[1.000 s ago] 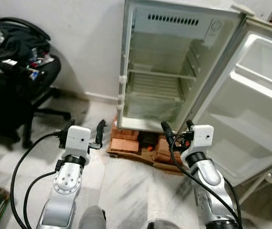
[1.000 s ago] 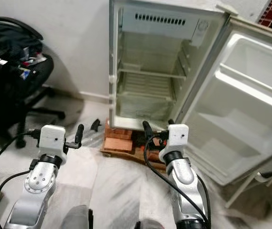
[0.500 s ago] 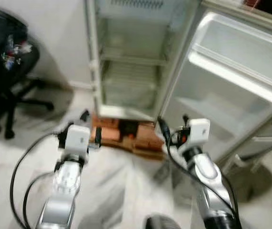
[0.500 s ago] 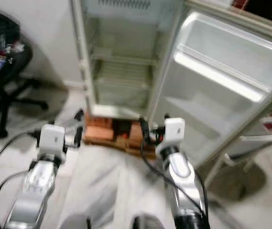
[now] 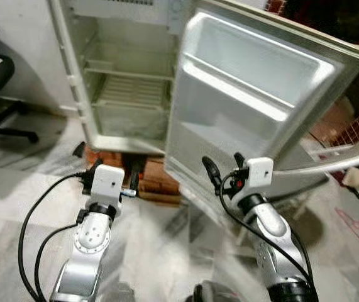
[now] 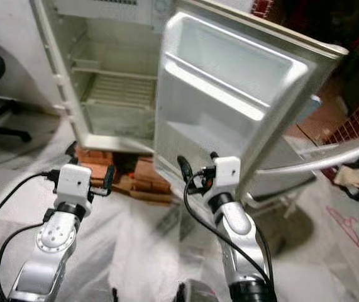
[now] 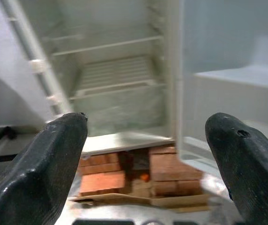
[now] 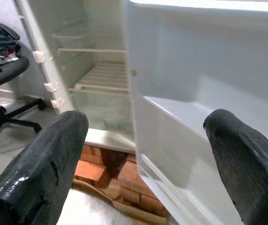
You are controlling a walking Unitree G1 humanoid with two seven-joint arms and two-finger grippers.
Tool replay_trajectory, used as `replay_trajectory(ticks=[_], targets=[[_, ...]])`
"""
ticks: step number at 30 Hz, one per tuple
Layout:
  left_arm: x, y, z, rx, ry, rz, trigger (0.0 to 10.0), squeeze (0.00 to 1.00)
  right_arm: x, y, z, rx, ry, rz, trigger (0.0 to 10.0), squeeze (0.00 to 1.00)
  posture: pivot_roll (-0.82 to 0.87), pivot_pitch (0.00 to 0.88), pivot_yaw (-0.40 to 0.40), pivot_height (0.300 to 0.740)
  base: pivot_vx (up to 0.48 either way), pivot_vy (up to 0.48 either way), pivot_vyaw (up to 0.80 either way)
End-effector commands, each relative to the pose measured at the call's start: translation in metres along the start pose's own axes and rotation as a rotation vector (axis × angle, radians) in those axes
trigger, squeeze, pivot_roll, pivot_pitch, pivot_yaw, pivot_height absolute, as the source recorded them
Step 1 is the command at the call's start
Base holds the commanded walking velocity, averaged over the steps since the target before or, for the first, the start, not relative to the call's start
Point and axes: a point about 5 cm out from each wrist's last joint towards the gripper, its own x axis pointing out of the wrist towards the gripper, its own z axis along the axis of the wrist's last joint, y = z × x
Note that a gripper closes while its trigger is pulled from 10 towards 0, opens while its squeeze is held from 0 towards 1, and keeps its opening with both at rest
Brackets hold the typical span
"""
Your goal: Restocking fridge
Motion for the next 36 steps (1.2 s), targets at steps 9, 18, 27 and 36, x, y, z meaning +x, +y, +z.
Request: replay_trajectory(ticks=[9,18,27,36], targets=[[0.001,-0.002,0.001,0.004,0.009,0.002,10.0,0.00,-0.002,-0.008,0.001,-0.025,0.014,0.001,10.0,0.00,0.10,0.080,-0.062,0.740,0.197,-0.354,0.00],[0.004,0.003,0.005,-0.052,-0.005,0.059,10.0,0.00,0.003,-0.012,0.012,-0.049,-0.040,-0.014,10.0,0.00,0.10,0.086,-0.060,0.740,0.274,-0.114,0.64],[0.006,0.004,0.009,-0.066,-0.007,0.066,10.0,0.00,0.007,-0.018,0.019,-0.085,-0.079,-0.062,10.0,0.00,0.11,0.098,-0.056,0.740,0.000,0.000,0.64],[0.004,0.003,0.007,-0.063,0.011,0.062,10.0,0.00,0.005,-0.026,0.018,-0.080,-0.077,-0.086,10.0,0.00,0.12,0.095,-0.055,0.740,0.000,0.000,0.00]])
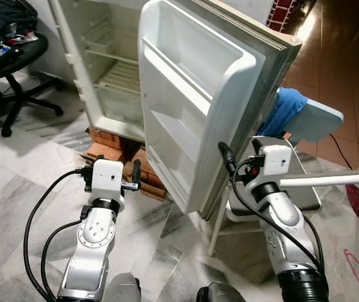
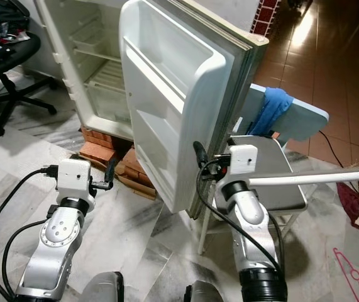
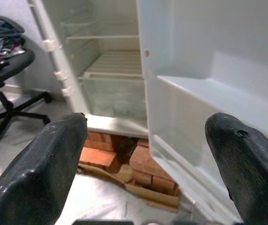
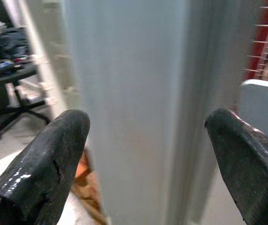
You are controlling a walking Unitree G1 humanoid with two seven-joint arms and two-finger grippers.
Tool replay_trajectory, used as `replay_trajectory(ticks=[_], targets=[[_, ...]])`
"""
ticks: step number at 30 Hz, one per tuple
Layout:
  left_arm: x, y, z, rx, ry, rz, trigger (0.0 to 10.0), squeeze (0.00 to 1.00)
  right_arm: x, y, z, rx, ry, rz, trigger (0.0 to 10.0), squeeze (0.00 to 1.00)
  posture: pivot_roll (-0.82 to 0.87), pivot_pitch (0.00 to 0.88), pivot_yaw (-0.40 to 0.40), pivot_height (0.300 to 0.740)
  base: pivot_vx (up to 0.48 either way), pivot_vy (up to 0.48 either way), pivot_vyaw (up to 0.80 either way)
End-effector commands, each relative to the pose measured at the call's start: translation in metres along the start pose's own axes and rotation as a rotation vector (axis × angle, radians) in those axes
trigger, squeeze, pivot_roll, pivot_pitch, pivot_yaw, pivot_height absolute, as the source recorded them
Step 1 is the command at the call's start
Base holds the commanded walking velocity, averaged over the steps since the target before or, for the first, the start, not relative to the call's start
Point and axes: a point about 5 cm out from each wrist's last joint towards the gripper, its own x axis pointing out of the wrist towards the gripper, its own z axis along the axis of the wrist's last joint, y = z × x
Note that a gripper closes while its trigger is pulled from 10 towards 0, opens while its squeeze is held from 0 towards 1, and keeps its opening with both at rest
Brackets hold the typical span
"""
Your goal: Restocking fridge
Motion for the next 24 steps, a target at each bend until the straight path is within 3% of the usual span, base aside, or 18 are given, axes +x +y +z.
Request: replay_trajectory(ticks=[1,7,9,16,21,24], targets=[[-0.001,0.001,0.001,0.005,0.007,0.005,10.0,0.00,-0.002,-0.005,-0.002,-0.002,0.007,-0.008,10.0,0.00,0.12,0.096,-0.055,0.740,0.000,0.000,0.00],[-0.002,0.005,-0.004,0.039,0.060,0.006,10.0,0.00,0.005,-0.015,0.003,-0.016,-0.002,-0.079,10.0,0.00,0.13,0.106,-0.038,0.740,0.000,0.000,0.00],[-0.010,0.013,-0.003,0.026,0.070,0.015,10.0,0.00,0.018,-0.023,0.014,-0.082,-0.010,-0.150,10.0,0.00,0.13,0.136,-0.036,0.740,0.000,0.000,0.00],[-0.015,0.012,-0.012,0.022,0.105,0.011,10.0,0.00,0.028,-0.035,0.018,-0.033,-0.002,-0.219,10.0,0.00,0.14,0.143,-0.055,0.740,0.000,0.000,0.00],[-0.015,0.010,-0.010,0.017,0.106,0.008,10.0,0.00,0.041,-0.034,0.033,0.012,-0.060,-0.170,10.0,0.00,0.15,0.135,-0.060,0.740,0.000,0.000,0.00],[-0.016,0.009,-0.012,-0.003,0.117,0.002,10.0,0.00,0.049,-0.017,0.048,0.153,-0.123,0.052,10.0,0.00,0.15,0.120,-0.068,0.740,0.000,0.000,0.00]])
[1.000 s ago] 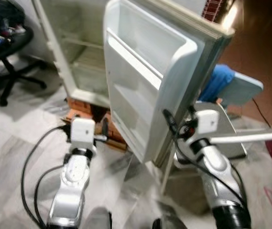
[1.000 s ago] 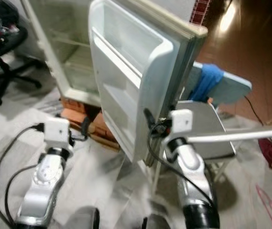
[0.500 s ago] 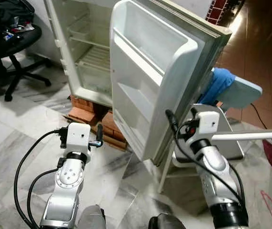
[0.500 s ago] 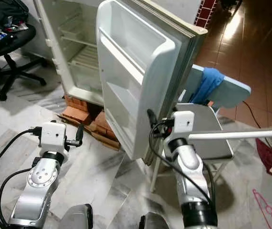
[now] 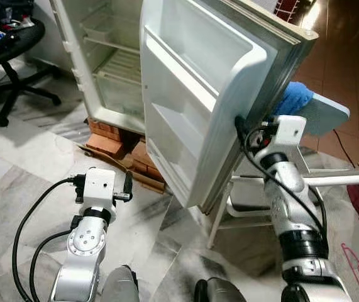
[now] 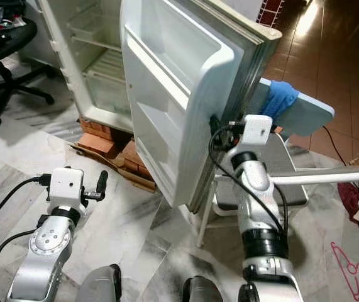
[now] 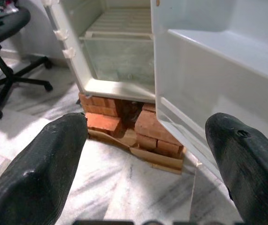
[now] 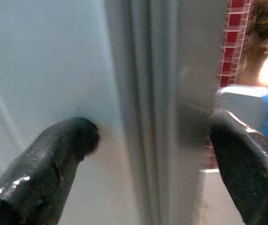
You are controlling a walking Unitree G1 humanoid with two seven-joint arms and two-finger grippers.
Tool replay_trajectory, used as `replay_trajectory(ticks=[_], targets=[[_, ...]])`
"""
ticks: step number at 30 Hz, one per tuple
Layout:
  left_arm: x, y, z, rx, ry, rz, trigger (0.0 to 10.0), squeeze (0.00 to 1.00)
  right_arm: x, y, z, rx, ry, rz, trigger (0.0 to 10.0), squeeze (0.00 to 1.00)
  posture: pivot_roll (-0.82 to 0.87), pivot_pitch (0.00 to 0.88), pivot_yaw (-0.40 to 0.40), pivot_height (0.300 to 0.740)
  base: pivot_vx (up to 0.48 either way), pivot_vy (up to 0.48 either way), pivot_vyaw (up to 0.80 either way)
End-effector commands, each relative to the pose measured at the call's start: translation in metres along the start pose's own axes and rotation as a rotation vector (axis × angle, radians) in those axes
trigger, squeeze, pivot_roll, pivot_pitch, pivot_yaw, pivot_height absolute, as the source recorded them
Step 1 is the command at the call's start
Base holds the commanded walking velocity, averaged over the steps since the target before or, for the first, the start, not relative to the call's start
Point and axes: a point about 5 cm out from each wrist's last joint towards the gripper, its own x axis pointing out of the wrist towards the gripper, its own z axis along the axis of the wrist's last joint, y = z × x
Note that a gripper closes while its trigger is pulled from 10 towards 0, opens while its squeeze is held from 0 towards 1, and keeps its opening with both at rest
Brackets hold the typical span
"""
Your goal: Restocking fridge
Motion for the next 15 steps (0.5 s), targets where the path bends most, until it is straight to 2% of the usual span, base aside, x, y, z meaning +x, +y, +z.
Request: replay_trajectory(ticks=[1,2,6,8,10,12,13,14,15], targets=[[-0.002,-0.002,0.001,-0.010,0.004,-0.011,10.0,0.00,0.004,0.020,0.013,0.099,-0.049,0.176,10.0,0.00,0.15,0.119,-0.067,0.740,0.000,0.000,0.00],[-0.002,-0.002,0.000,-0.010,0.006,-0.017,10.0,0.00,-0.001,0.035,0.020,0.240,-0.053,0.330,10.0,0.00,0.14,0.117,-0.069,0.740,0.000,0.000,0.00],[-0.001,-0.003,-0.001,-0.008,0.007,-0.025,10.0,0.00,-0.020,0.057,0.032,0.395,-0.028,0.610,10.0,0.00,0.14,0.116,-0.074,0.740,0.000,0.000,0.00],[0.000,-0.003,-0.001,-0.008,0.008,-0.027,10.0,0.00,-0.032,0.064,0.033,0.414,0.013,0.725,10.0,0.00,0.13,0.117,-0.075,0.740,0.000,0.000,0.00],[0.001,-0.004,-0.001,-0.010,0.009,-0.029,10.0,0.00,-0.036,0.057,0.020,0.354,0.070,0.710,10.0,0.00,0.13,0.115,-0.077,0.740,0.000,0.000,0.00],[0.001,-0.004,-0.001,-0.012,0.011,-0.031,10.0,0.00,-0.032,0.043,0.004,0.300,0.110,0.590,10.0,0.00,0.12,0.117,-0.077,0.740,0.000,0.000,0.00],[0.000,-0.005,-0.001,-0.013,0.012,-0.035,10.0,0.00,-0.033,0.029,-0.011,0.268,0.150,0.494,10.0,0.00,0.13,0.118,-0.076,0.740,0.000,0.000,0.00],[0.000,-0.005,-0.001,-0.013,0.012,-0.035,10.0,0.00,-0.033,0.029,-0.011,0.268,0.150,0.494,10.0,0.00,0.13,0.118,-0.076,0.740,0.000,0.000,0.00],[0.000,-0.005,-0.002,-0.015,0.013,-0.038,10.0,0.00,-0.037,0.022,-0.017,0.273,0.176,0.449,10.0,0.00,0.13,0.118,-0.076,0.740,0.000,0.000,0.00]])
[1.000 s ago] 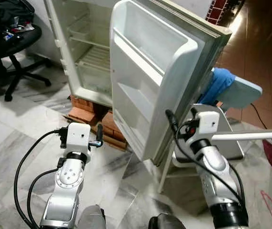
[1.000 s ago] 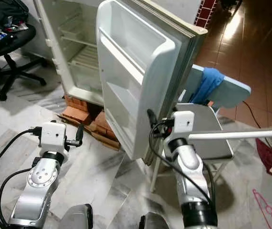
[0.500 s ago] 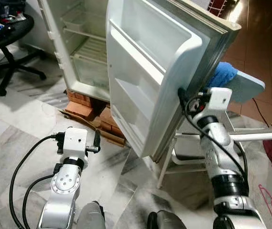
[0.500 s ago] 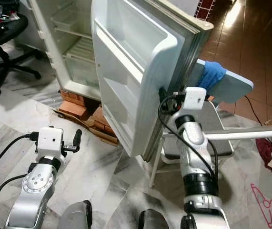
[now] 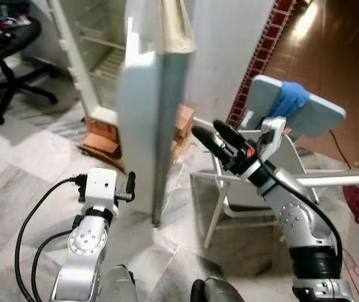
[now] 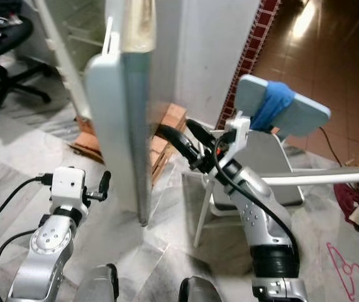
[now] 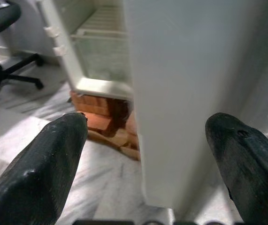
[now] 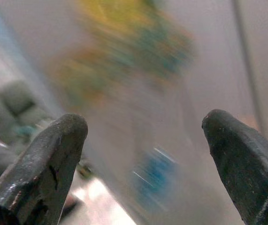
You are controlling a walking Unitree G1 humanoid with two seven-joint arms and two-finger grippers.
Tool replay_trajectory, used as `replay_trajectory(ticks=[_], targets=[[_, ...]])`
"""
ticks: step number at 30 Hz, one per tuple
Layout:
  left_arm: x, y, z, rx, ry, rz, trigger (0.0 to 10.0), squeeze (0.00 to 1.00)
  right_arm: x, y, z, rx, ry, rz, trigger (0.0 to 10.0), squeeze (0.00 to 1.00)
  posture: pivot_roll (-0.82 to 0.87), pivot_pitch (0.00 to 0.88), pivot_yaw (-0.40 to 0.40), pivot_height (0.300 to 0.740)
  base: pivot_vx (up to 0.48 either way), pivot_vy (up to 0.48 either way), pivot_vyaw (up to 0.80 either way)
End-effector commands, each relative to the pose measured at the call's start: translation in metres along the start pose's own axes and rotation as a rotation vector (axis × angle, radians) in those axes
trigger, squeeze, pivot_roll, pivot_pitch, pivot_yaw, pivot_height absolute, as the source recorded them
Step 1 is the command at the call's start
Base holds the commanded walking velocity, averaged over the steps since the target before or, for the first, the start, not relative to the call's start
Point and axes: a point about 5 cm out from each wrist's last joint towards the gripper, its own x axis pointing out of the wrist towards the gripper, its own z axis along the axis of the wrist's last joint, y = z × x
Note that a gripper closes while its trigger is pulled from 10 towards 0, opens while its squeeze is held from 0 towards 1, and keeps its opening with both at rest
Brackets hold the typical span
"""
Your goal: Restocking fridge
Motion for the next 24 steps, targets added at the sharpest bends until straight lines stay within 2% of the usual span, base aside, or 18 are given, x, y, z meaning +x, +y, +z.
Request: replay_trajectory(ticks=[1,3,6,7,8,10,11,13,15,17,19,20,22,24], targets=[[-0.001,-0.003,-0.003,-0.001,0.017,-0.012,10.0,0.00,-0.010,-0.009,-0.003,-0.006,0.015,-0.068,10.0,0.00,0.12,0.118,-0.076,0.740,0.000,0.000,0.00],[-0.002,-0.002,-0.003,-0.005,0.018,-0.012,10.0,0.00,-0.015,-0.011,-0.010,-0.022,0.046,-0.104,10.0,0.00,0.12,0.118,-0.076,0.740,0.000,0.000,0.00],[-0.002,-0.002,-0.004,-0.015,0.026,-0.013,10.0,0.00,-0.021,-0.018,-0.022,-0.131,0.091,-0.215,10.0,0.00,0.12,0.118,-0.076,0.740,0.000,0.000,0.00],[-0.001,-0.001,-0.003,-0.021,0.021,-0.004,10.0,0.00,-0.021,-0.022,-0.025,-0.192,0.081,-0.301,10.0,0.00,0.12,0.119,-0.078,0.740,0.000,0.000,0.00],[-0.001,-0.001,-0.003,-0.021,0.019,-0.001,10.0,0.00,-0.021,-0.022,-0.025,-0.214,0.072,-0.331,10.0,0.00,0.12,0.119,-0.078,0.740,0.000,0.000,0.00],[0.000,-0.001,-0.001,-0.017,0.010,-0.003,10.0,0.00,-0.017,-0.018,-0.026,-0.250,0.053,-0.368,10.0,0.00,0.12,0.119,-0.078,0.740,0.000,0.257,0.00],[0.001,-0.003,0.002,-0.027,-0.006,-0.021,10.0,0.00,-0.011,-0.009,-0.025,-0.335,0.033,-0.371,10.0,0.00,0.12,0.119,-0.077,0.740,0.000,0.480,0.00],[0.002,-0.003,0.004,-0.032,-0.013,-0.025,10.0,0.00,-0.008,-0.005,-0.025,-0.359,0.027,-0.357,10.0,0.00,0.12,0.119,-0.077,0.740,0.000,0.480,0.00],[0.002,-0.005,0.006,-0.034,-0.024,-0.033,10.0,0.00,-0.001,0.006,-0.024,-0.380,0.011,-0.352,10.0,0.00,0.12,0.118,-0.073,0.740,0.000,0.480,0.00],[0.002,-0.008,0.008,-0.022,-0.042,-0.046,10.0,0.00,0.003,0.017,-0.025,-0.382,0.009,-0.289,10.0,0.00,0.12,0.118,-0.072,0.740,0.000,0.480,0.00],[0.002,-0.009,0.011,-0.010,-0.061,-0.051,10.0,0.00,0.004,0.020,-0.026,-0.363,-0.004,-0.257,10.0,0.00,0.11,0.118,-0.072,0.740,0.000,0.480,0.00],[0.002,-0.010,0.012,-0.006,-0.068,-0.051,10.0,0.00,0.004,0.020,-0.027,-0.351,-0.013,-0.265,10.0,0.00,0.11,0.119,-0.072,0.740,0.000,0.480,0.00],[0.003,-0.009,0.014,0.011,-0.084,-0.030,10.0,0.00,0.000,0.016,-0.028,-0.268,-0.015,-0.296,10.0,0.00,0.11,0.118,-0.072,0.740,0.000,0.480,0.00],[0.003,-0.009,0.015,0.004,-0.089,-0.021,10.0,0.00,-0.004,0.012,-0.027,-0.262,-0.019,-0.329,10.0,0.00,0.11,0.119,-0.072,0.740,0.000,0.480,0.00]])
